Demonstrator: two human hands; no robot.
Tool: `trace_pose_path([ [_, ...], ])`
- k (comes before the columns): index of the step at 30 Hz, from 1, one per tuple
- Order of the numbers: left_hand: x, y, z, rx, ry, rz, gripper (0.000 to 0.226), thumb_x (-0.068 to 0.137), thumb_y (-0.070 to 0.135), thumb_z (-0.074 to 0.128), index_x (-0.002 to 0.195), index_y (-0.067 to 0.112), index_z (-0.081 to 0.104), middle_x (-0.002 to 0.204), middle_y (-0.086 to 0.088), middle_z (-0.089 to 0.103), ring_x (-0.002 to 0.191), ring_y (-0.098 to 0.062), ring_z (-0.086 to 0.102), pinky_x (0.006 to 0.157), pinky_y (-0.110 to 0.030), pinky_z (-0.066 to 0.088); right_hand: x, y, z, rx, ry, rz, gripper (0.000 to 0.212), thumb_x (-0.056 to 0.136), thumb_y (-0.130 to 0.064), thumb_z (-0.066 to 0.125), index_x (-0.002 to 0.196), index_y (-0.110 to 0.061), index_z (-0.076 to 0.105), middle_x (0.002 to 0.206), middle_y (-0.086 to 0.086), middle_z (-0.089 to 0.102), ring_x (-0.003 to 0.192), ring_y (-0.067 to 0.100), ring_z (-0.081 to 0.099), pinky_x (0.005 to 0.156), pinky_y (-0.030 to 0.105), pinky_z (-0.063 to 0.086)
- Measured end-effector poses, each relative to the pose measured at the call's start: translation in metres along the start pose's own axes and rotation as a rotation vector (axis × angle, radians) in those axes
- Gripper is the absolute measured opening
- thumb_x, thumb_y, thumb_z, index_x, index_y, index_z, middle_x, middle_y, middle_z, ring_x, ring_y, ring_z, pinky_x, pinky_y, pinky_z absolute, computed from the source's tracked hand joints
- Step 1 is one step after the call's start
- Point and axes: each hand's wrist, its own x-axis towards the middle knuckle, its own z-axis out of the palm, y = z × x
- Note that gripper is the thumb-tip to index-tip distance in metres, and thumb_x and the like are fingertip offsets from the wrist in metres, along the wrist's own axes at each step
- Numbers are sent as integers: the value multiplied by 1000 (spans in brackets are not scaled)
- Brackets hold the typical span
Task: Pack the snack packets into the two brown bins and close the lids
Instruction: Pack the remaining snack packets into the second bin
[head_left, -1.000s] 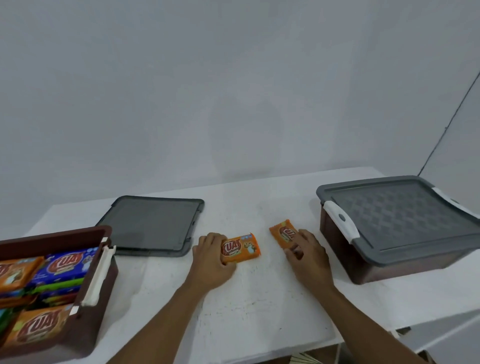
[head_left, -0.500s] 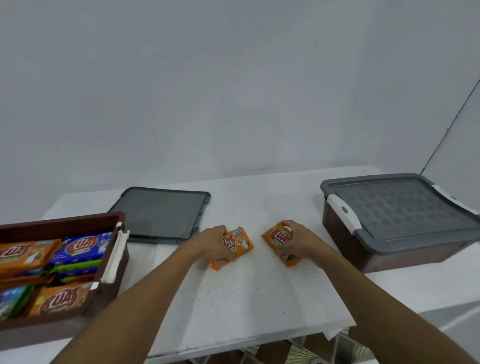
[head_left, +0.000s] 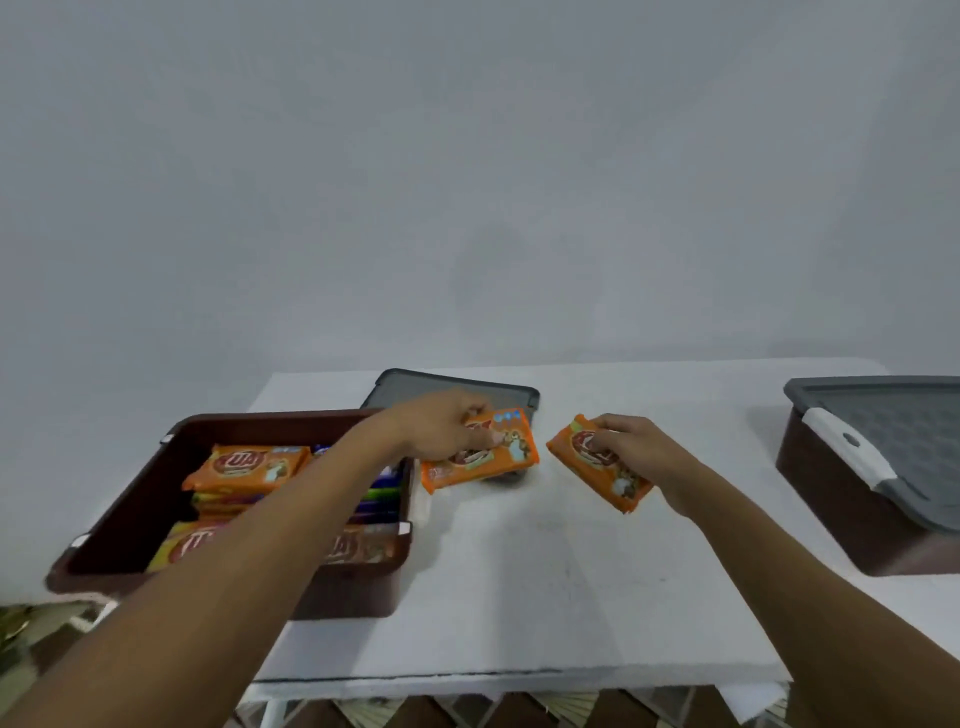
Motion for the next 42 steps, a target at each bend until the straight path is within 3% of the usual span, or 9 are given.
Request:
trace_pose_path([
  [4,-38,-53,-32,-35,-26,17,18,92,38,62,93,19,61,83,4,65,76,-15,62,67,-28,47,-11,-38,45,-26,-41,-53,20,95,-27,55,112,-25,64,93,-1,67,78,15,66,59,23,47],
  [9,-79,-131,-64,-97,-239,-28,14,92,31,65,101,20,65,97,-1,72,84,-16,67,75,-35,53,-32,-95,99,-130,-172,-214,11,92,-28,60,100,-35,62,93,-8,69,81,10,68,66,23,52],
  [12,-97,-168,-66,-24,-356,-73,13,91,32,66,101,24,67,98,6,73,88,-12,70,81,-34,56,-40,-126,134,-348,-241,-338,18,90,-27,61,108,-32,61,97,-12,68,84,7,67,71,24,54],
  [16,-112,-199,-58,157,-336,-80,9,90,42,64,88,34,66,95,13,68,90,-10,65,85,-33,53,-41,-148,182,-614,-454,-458,27,91,-26,60,117,-29,61,105,-8,67,88,7,66,76,28,56],
  [21,-121,-200,-56,279,-365,-85,19,90,39,64,107,31,71,103,15,69,95,-7,63,88,-32,52,-34,-136,218,-987,-580,-527,34,95,-21,56,129,-22,59,121,-4,62,101,12,56,90,29,48],
  [31,-112,-193,-62,490,-376,-119,35,82,30,74,117,31,68,109,6,66,97,-16,61,82,-30,50,-29,-127,217,-961,-568,-503,34,92,-22,63,126,-22,62,125,-2,64,111,12,58,94,27,49],
  [35,-100,-188,-69,456,-342,-59,21,81,34,75,101,31,71,102,10,69,90,-10,61,79,-29,51,-30,-128,204,-821,-527,-538,28,91,-23,64,119,-21,66,120,-5,65,108,7,59,88,18,49],
  [37,-94,-189,-71,364,-231,14,12,82,37,73,90,30,68,92,13,68,85,-7,62,75,-28,51,-27,-127,194,-691,-420,-561,19,90,-25,66,109,-24,68,112,-9,66,103,6,60,82,18,50],
  [42,-61,-185,-60,248,91,166,18,90,39,63,102,27,61,86,12,66,79,-6,60,73,-35,54,3,-113,171,-426,-9,-569,8,90,-25,65,90,-32,68,93,-15,69,92,4,63,79,31,53],
])
